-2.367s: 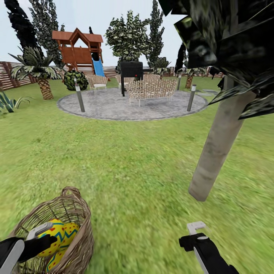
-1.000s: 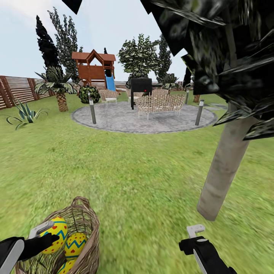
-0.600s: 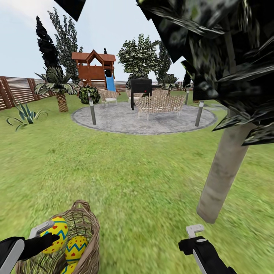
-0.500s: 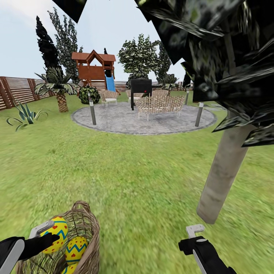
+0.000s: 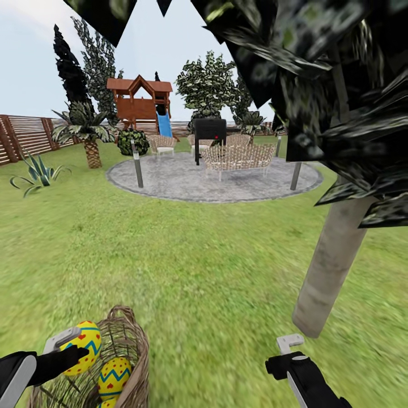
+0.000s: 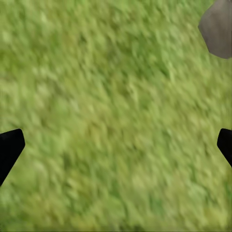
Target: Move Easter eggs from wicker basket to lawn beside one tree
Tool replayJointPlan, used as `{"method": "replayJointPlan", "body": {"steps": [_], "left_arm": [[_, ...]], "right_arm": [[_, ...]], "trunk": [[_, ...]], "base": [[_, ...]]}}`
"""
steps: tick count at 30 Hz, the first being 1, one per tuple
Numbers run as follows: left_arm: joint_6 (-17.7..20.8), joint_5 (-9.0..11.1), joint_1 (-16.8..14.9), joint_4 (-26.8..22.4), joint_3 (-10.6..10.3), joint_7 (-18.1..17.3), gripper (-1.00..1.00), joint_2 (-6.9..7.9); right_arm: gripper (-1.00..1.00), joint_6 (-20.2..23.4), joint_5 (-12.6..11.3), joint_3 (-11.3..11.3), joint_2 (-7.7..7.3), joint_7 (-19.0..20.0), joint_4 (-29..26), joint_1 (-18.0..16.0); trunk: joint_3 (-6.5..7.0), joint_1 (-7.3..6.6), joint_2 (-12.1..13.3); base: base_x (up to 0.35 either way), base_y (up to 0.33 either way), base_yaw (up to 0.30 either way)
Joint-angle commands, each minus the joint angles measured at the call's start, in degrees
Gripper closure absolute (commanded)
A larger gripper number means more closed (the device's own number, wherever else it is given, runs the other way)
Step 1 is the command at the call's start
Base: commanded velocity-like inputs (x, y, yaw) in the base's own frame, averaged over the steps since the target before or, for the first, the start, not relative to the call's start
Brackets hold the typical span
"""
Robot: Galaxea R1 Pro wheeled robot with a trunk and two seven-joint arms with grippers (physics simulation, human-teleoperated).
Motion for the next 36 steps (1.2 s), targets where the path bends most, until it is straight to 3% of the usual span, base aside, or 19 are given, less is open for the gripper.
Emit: {"method": "replayJointPlan", "body": {"steps": [1, 15, 19, 23, 25, 29, 36], "left_arm": [[0.3, 0.2, 0.0, 0.0, 0.1, 0.0, 1.0, -0.01], [0.8, 0.1, 0.0, 0.5, -0.1, -0.4, 1.0, 0.11], [1.0, 0.4, 0.0, -0.2, 0.5, -0.6, 1.0, 1.67], [1.0, 0.4, 0.0, -2.2, 0.6, -1.2, 1.0, 2.18], [1.0, 0.4, 0.0, -2.5, 1.6, -1.3, 1.0, 2.37], [1.1, 0.4, 0.0, -4.6, 5.9, -2.2, 1.0, 2.87], [-2.5, 0.1, 0.0, -4.7, 9.1, -2.2, 1.0, 4.24]], "right_arm": [[-1.0, 0.4, 0.4, 0.2, -0.06, 0.0, -0.1, 0.0], [-1.0, 0.4, 0.4, 0.2, -0.06, 0.0, -0.1, 0.0], [-1.0, 0.4, 0.4, 0.2, -0.06, 0.0, -0.1, 0.0], [-1.0, 0.4, 0.4, 0.2, -0.06, -0.1, -0.1, 0.0], [-1.0, 0.4, 0.4, 0.2, 0.01, -0.1, 0.0, 0.0], [-1.0, 0.4, 0.3, 1.4, 0.03, -0.1, 0.0, 0.0], [-1.0, 0.4, 0.0, 1.5, -0.05, -0.1, -0.1, 0.0]], "trunk": [[0.13, -0.24, 0.4], [2.64, -3.31, 6.0], [3.36, -4.19, 7.6], [4.08, -5.07, 9.2], [4.43, -5.51, 10.0], [5.15, -6.38, 11.6], [6.41, -7.92, 14.4]], "base": [[0.0, 0.0, 0.0], [-0.101, 0.0, 0.0], [-0.005, 0.0, 0.0], [0.0, 0.0, 0.0], [0.0, 0.0, 0.0], [0.0, 0.0, 0.0], [0.0, 0.0, 0.0]]}}
